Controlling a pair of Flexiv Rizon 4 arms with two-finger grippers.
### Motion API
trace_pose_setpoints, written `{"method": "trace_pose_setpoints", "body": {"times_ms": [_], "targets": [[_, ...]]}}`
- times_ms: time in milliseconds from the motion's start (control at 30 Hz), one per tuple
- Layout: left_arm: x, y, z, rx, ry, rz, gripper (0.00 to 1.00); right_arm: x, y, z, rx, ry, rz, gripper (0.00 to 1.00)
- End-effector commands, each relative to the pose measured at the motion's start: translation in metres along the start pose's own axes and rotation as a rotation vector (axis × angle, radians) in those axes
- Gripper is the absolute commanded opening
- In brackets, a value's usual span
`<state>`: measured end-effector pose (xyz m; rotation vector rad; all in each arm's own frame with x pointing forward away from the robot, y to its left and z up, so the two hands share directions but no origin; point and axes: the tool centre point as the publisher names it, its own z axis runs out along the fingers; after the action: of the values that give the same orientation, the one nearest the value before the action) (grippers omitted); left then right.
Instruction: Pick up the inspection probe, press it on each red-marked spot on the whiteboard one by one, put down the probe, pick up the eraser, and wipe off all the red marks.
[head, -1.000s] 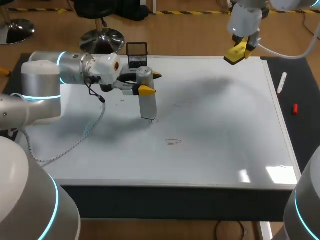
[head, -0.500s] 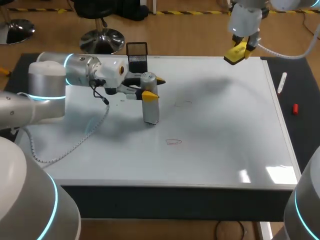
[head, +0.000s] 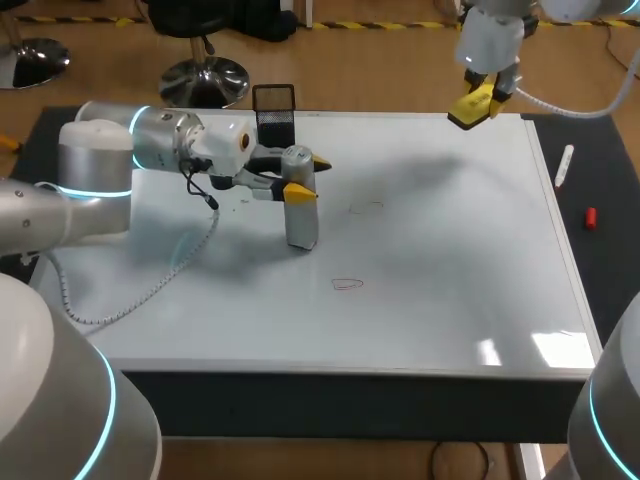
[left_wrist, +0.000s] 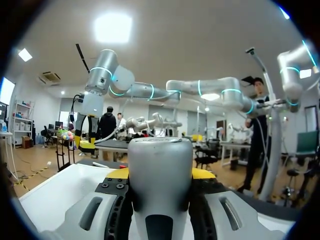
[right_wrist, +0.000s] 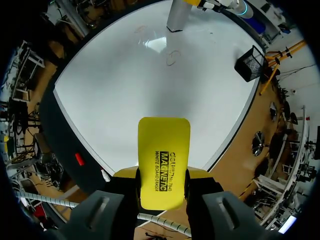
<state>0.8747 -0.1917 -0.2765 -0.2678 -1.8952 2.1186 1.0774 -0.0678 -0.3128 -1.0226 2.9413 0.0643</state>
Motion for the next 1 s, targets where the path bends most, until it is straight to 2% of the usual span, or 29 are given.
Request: {"method": "trace_pose_setpoints", "body": {"times_ms": [33, 567, 833, 1000], "targets": [[0.000, 0.004, 0.000, -0.001, -0.002, -0.005, 0.00, 0.001, 0.000, -0.001, 0.003, 0.002, -0.001, 0.00], [0.001, 0.007, -0.001, -0.011, -0.006, -0.016, 0.00, 0.001, 0.000, -0.001, 0.003, 0.002, -0.001, 0.00], [0.000, -0.033, -0.004, -0.008, -0.056, 0.037, 0.00, 0.001, 0.000, -0.001, 0.003, 0.002, -0.001, 0.00], [-0.002, -0.041, -0.010, -0.008, -0.075, 0.047, 0.00, 0.001, 0.000, -0.001, 0.003, 0.002, -0.001, 0.00]]}}
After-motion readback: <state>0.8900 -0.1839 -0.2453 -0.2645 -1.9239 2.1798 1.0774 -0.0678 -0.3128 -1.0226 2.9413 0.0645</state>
